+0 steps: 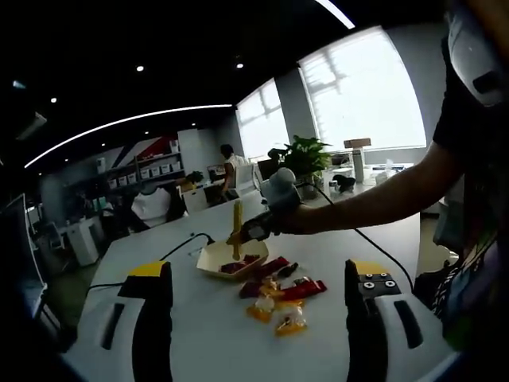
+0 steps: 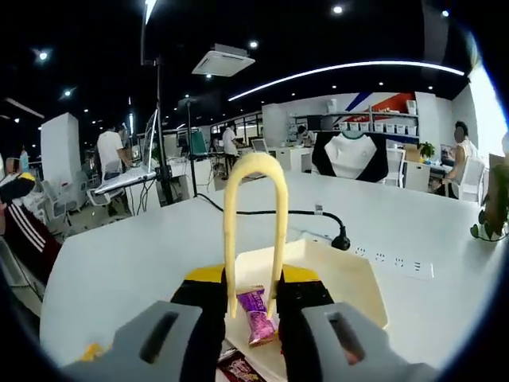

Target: Place the target food into the container with the food tongs after gripping and lifting it, then release it inside without dropping or visibly crushing the food.

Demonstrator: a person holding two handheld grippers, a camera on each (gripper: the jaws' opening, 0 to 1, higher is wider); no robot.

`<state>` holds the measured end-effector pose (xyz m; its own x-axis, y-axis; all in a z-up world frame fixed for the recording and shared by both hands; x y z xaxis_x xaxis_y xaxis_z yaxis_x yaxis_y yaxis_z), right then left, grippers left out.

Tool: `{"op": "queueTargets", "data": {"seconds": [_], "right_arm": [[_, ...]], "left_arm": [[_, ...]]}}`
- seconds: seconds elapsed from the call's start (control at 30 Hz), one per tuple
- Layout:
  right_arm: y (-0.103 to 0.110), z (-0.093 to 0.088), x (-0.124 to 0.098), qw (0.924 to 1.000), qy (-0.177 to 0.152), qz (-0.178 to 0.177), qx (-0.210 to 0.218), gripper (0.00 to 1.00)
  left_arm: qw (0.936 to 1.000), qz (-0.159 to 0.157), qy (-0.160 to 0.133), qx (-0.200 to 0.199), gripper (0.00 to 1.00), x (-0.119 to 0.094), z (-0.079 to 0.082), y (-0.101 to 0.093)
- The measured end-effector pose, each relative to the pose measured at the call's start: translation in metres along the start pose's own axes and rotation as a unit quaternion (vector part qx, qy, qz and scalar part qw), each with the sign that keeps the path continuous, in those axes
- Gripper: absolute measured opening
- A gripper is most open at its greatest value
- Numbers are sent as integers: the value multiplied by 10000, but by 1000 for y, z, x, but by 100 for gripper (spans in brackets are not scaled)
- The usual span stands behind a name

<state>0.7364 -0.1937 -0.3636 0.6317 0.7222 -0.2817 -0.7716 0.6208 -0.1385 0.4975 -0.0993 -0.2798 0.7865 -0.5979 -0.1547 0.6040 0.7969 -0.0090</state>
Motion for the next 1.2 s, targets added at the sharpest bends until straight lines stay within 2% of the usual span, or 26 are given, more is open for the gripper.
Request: {"op": "queueTargets", "data": {"seconds": [0.07,0.1,0.17,0.3,0.57,0.87,1.1,1.2], "right_arm": [[0,1,-1,10000,-11,5,-2,20],[6,5,-9,9998,-97,169,-85,20],[7,6,-16,9996,-114,179,-211,20],[3,7,-26,9997,-136,166,-125,20],[2,17,-41,9992,-223,227,-244,20],[0,14,-56,9992,-225,260,-188,21],[3,11,-69,9988,-149,337,-318,21],[4,11,-74,9989,-197,370,-219,21]], "left_arm": [[10000,0,0,-1,95,0,0,0],[10000,7,0,-4,96,0,0,0],[10000,-25,-26,-8,96,0,1,-1],[10000,-47,-12,13,96,1,1,-3],[9999,-113,-23,61,97,4,4,-6],[9999,-90,-32,49,97,4,4,-5],[9999,-97,-35,38,96,4,3,-5],[9999,-94,-50,39,96,3,4,-6]]}}
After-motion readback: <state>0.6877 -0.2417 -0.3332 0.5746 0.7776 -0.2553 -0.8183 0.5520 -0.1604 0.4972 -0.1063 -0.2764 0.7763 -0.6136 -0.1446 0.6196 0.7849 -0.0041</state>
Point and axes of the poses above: the point that each gripper's makers call its tool centre point, and the gripper's own axes: x roughly forward along the fingers, y roughly to its left, z roughly out of its top, the point moved 1 cm from there along -x, roughly backward along the fingers, and after that the axes turned 12 degrees about -x, right-handed, at the moved point
